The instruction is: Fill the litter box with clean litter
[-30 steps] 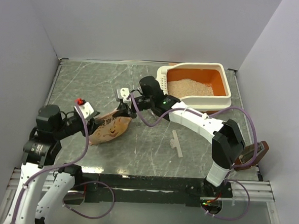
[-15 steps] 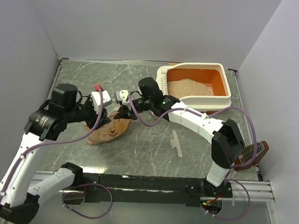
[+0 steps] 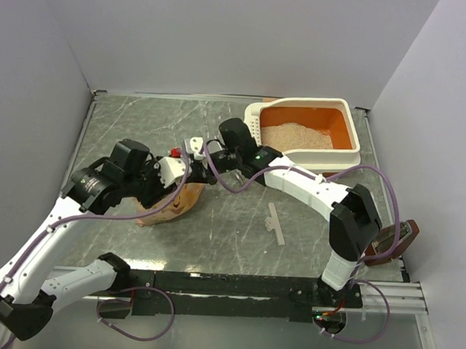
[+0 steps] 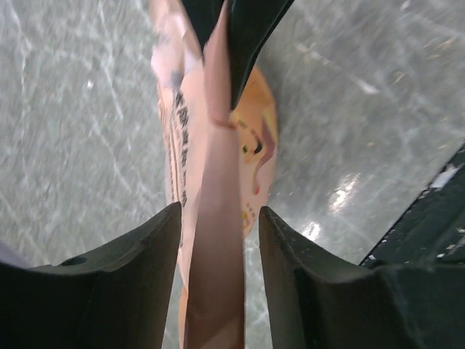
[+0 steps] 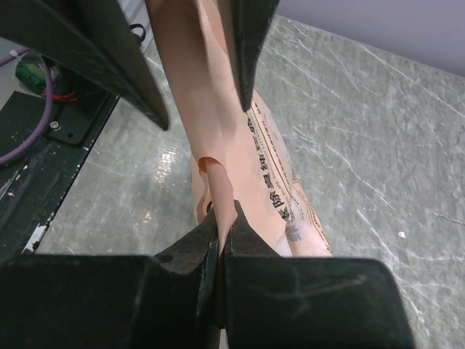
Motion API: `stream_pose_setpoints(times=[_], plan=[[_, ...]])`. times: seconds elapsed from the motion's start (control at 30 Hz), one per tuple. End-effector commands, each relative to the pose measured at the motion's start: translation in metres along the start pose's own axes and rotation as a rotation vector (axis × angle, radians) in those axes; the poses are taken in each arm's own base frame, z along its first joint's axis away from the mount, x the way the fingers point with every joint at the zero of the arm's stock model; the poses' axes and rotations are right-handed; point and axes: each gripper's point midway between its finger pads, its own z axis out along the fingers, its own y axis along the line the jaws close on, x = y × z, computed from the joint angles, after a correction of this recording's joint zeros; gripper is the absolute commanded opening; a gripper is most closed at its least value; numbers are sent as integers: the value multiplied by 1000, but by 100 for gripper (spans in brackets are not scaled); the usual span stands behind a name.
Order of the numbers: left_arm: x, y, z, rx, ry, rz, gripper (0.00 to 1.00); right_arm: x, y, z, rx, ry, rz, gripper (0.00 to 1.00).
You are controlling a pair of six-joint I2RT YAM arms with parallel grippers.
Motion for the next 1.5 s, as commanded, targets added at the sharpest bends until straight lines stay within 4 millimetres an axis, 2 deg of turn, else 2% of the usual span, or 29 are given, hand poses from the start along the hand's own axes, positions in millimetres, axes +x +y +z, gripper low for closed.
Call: stream_pose_setpoints(times=[0.0, 0.03, 0.07, 0.1, 0.13, 0.17, 0.2, 0.23, 0.3, 0.33, 0.37, 0.4, 0.43, 0.53, 0.6, 0.67, 0.77, 0.87, 0.9, 0.93, 1.0, 1.03, 1.07, 1.1, 1.2, 1.3, 1.37, 1.43, 1.47], plan=[[8, 21, -2, -129, 18, 46, 45, -8, 0, -6, -21, -35, -21, 0], [9, 22, -3, -144, 10, 49, 40, -9, 1, -8, -25, -37, -21, 0], [8, 24, -3, -153, 2, 53, 20, -6, 3, -7, -29, -34, -20, 0], [1, 28, -4, -173, -29, 60, 7, -6, 4, -7, -31, -33, -19, 0], [-1, 28, -6, -181, -49, 62, 1, -6, 4, -8, -32, -32, -16, 0], [-6, 27, -7, -179, -73, 65, 1, -6, 5, -8, -33, -27, -7, 0], [-8, 26, -7, -175, -90, 67, 1, -7, 5, -8, -36, -26, -1, 7], [-15, 27, -10, -182, -128, 67, 1, -6, 7, -9, -38, -20, 10, 34], [-22, 26, -14, -179, -165, 68, 1, -9, 0, -15, -5, -16, 25, 54], [-27, 27, -20, -193, -194, 74, 1, -18, -3, -23, 24, -36, 13, 66], [-28, 27, -22, -198, -205, 79, 1, -10, 0, -28, 45, -38, 73, 72], [-29, 28, -25, -208, -217, 82, 1, -27, -14, -48, 124, -82, 16, 81], [-31, 28, -31, -224, -246, 89, 1, -31, -19, -57, 171, -96, 2, 89], [-43, 21, -42, -229, -357, 106, 1, -20, -34, -89, 329, -54, 21, 99], [-48, 19, -46, -240, -420, 113, 1, -12, -46, -102, 399, 10, 5, 99], [-53, 11, -56, -231, -490, 128, 1, 9, -58, -120, 483, 110, 42, 99], [-54, -2, -64, -202, -563, 158, 1, 16, -66, -137, 506, 78, 20, 99], [-53, -18, -69, -168, -630, 212, 1, 16, -69, -139, 461, 39, -19, 99], [-49, -24, -70, -155, -639, 231, 1, 26, -69, -133, 420, 39, 0, 99], [-48, -28, -72, -143, -649, 245, 1, 19, -73, -132, 389, 29, -10, 99], [-44, -36, -76, -128, -667, 269, 1, 34, -58, -119, 236, 17, 46, 99], [-40, -38, -75, -123, -658, 273, 1, 23, -62, -119, 205, 3, 25, 99], [-37, -40, -75, -119, -656, 276, 1, 28, -51, -115, 143, 17, 53, 99], [-33, -43, -75, -120, -658, 282, 1, 31, -52, -112, 123, 16, 63, 98], [-23, -46, -71, -119, -643, 289, 1, 8, -42, -104, 83, -12, 19, 95], [-17, -47, -67, -120, -628, 297, 1, 1, -16, -92, 38, 32, -20, 90], [-14, -48, -62, -116, -616, 305, 1, -1, -9, -88, 40, 56, -39, 88], [-12, -48, -58, -110, -607, 310, 1, -7, 6, -82, 35, 54, -58, 83], [-11, -47, -57, -112, -596, 312, 1, -16, 12, -83, 39, 44, -83, 76]])
